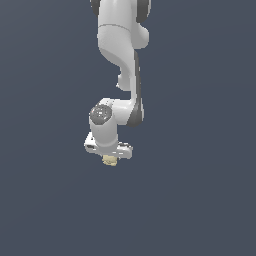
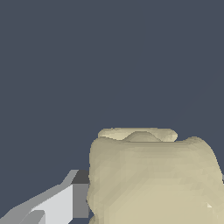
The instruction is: Pick up the object and move it to a goal position.
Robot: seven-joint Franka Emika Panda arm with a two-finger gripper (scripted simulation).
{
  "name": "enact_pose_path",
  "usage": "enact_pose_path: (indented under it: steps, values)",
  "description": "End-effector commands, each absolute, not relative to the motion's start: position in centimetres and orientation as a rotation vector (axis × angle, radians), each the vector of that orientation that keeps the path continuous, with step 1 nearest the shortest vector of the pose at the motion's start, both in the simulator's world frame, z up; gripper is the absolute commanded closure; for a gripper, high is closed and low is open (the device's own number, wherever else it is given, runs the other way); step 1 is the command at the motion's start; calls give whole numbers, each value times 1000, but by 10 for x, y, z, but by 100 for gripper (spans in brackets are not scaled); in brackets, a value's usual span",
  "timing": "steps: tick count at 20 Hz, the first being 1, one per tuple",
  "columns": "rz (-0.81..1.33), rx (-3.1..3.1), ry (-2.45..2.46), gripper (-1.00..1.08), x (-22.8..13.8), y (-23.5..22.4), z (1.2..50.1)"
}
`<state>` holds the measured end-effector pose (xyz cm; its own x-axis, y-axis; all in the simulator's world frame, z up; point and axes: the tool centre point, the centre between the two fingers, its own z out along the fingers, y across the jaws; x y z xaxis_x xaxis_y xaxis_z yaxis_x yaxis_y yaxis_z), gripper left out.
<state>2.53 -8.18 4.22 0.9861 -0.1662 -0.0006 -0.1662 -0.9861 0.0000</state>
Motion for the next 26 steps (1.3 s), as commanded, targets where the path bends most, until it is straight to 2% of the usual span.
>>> enact_pose_path:
  steps: [1,8,19,26]
  values:
    - [0,-3131,263,108,22,-84,45]
    - [0,-3130,262,108,-2,-95,59]
    - [0,-3130,263,108,-64,-127,97]
    - [0,-3130,263,108,-89,-140,114]
